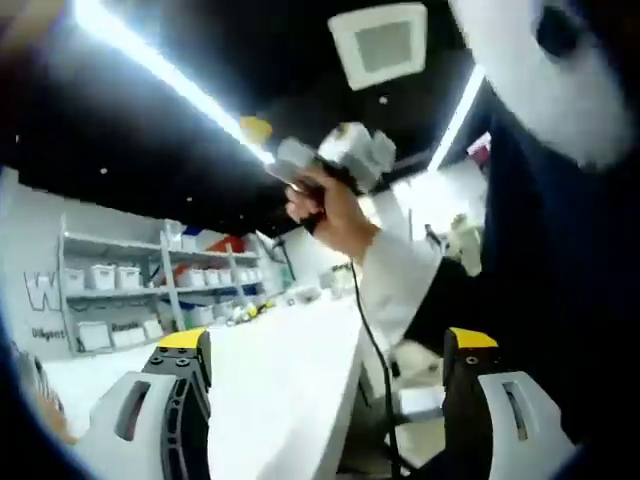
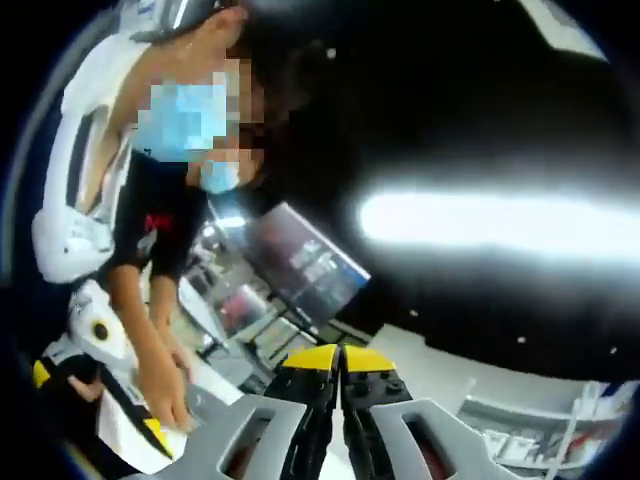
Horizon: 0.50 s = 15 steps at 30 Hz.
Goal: Open the folded towel by lifting each exposed corner and separating the folded layers until the towel lies flat within the target outline without major curled edges
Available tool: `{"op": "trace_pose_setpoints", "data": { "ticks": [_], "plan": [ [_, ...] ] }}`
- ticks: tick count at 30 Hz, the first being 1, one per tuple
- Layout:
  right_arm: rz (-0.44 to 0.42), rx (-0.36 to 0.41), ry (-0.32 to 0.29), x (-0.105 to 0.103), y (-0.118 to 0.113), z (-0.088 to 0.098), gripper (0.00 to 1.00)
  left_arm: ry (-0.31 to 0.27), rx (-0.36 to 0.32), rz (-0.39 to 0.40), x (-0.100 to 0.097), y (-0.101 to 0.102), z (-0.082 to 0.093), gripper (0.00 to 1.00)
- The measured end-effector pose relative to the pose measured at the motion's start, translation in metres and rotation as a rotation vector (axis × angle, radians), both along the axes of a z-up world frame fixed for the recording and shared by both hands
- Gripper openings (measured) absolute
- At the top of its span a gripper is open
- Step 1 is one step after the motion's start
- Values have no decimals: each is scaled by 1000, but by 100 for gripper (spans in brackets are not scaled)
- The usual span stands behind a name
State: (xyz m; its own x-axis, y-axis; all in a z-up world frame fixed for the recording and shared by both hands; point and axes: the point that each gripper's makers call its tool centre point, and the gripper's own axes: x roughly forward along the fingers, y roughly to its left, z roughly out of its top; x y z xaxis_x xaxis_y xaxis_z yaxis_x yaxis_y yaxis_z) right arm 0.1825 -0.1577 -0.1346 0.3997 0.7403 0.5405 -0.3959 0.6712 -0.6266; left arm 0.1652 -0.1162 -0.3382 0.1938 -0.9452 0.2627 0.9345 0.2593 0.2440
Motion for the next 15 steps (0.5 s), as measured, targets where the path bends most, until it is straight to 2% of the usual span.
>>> {"op": "trace_pose_setpoints", "data": {
  "ticks": [3,5,6,7,9,12,15],
  "plan": [
    [-32,28,-16,3,-6,3,0,5,0,-26,-4,-1,-5,89],
    [-24,32,-14,1,-7,4,0,15,36,-39,-7,-5,-15,85],
    [-15,33,-13,-2,-6,4,0,23,56,-67,-12,-8,-19,79],
    [-8,36,-12,-4,-5,4,0,20,48,-82,-16,-8,-18,76],
    [55,12,52,-9,4,-2,0,-1,31,-95,-22,-7,-14,73],
    [47,8,37,-10,6,-1,0,-6,27,-105,-24,-5,-14,59],
    [46,-9,39,-9,13,-4,0,11,19,-117,-25,-1,-16,51]
  ]
}}
